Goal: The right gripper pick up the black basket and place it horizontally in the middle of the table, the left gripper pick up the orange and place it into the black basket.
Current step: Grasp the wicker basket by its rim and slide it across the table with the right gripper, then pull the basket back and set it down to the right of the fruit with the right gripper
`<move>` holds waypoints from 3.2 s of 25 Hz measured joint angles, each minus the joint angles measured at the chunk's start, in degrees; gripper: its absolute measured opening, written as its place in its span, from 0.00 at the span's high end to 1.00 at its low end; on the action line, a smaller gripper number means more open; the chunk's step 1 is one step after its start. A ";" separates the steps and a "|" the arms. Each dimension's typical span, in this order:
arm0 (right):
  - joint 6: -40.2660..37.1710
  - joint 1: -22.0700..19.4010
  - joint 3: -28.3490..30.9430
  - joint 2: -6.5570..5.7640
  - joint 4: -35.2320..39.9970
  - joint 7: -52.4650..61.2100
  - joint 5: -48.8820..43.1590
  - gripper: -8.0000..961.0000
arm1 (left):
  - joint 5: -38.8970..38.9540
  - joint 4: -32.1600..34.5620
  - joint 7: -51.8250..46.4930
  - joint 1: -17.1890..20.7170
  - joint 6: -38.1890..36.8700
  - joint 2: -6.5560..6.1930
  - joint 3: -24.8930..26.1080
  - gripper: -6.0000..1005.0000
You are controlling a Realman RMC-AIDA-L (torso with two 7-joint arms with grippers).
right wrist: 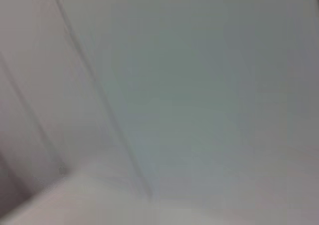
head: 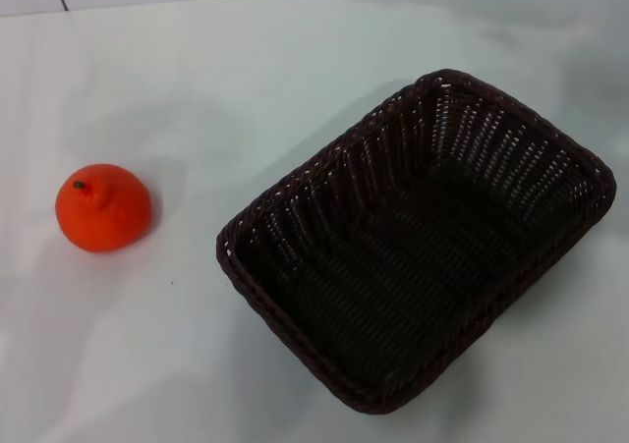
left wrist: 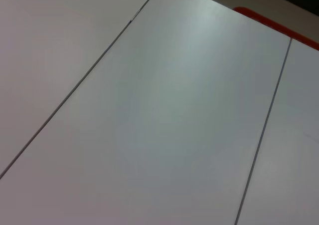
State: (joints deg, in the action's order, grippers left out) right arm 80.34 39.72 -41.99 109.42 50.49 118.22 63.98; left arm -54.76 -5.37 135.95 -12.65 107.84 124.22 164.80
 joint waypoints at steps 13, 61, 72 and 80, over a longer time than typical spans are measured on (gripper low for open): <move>17.36 8.07 0.07 -0.47 8.12 11.71 -30.99 0.23 | 0.00 -0.13 0.03 -0.64 -0.25 -0.03 0.09 0.07; 13.11 -0.26 14.26 -4.75 -15.36 8.56 -21.12 0.78 | 0.00 -0.01 0.10 -1.35 -1.84 -0.03 0.08 0.07; 9.20 -2.32 23.44 -3.69 -22.28 7.98 -19.60 0.78 | 0.00 -0.33 0.10 -2.65 -4.10 -0.10 -0.08 0.07; 6.46 -3.01 25.37 -3.56 -25.48 10.85 -17.77 0.78 | 0.00 -0.50 0.15 -2.91 -4.76 -0.12 -0.02 0.07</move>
State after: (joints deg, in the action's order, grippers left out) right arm 86.80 36.71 -16.62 105.86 25.01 129.07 46.22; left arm -54.76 -5.87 136.11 -15.56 103.08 124.10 164.77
